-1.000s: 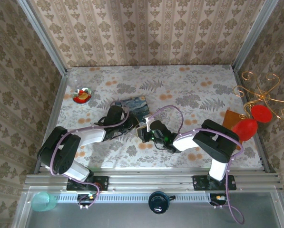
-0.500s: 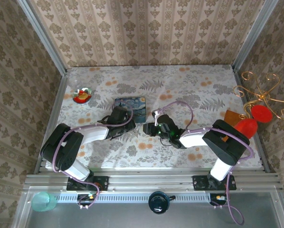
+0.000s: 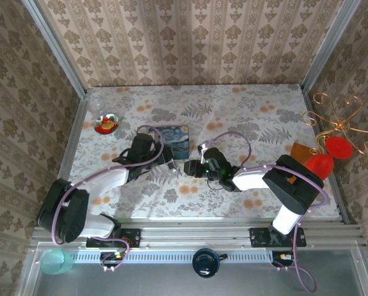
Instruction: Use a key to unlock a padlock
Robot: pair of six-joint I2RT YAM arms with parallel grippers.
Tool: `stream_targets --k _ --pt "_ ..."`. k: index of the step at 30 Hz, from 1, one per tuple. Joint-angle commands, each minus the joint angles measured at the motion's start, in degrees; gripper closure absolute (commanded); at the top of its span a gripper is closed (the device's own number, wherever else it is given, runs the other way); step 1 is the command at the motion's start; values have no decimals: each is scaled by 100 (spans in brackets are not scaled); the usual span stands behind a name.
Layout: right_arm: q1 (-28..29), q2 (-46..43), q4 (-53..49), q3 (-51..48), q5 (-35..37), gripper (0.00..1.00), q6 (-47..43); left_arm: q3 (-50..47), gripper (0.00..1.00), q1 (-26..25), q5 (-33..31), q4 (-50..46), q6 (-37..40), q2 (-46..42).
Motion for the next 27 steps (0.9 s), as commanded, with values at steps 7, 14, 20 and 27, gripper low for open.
stream_targets --k 7,14,20,27 --pt "201 190 -530 750 -128 49 -885 378 43 1412 962 -813 961 -148" --pt "203 524 -1404 1425 -70 49 -1378 928 39 1727 1501 -578 1140 861" --pt "210 882 -1845 1773 -175 50 -1606 1335 38 1699 2124 -309 1151 1693" --pt "211 1199 -2655 2331 -147 51 -2029 1263 39 1623 1483 -691 1219 1620"
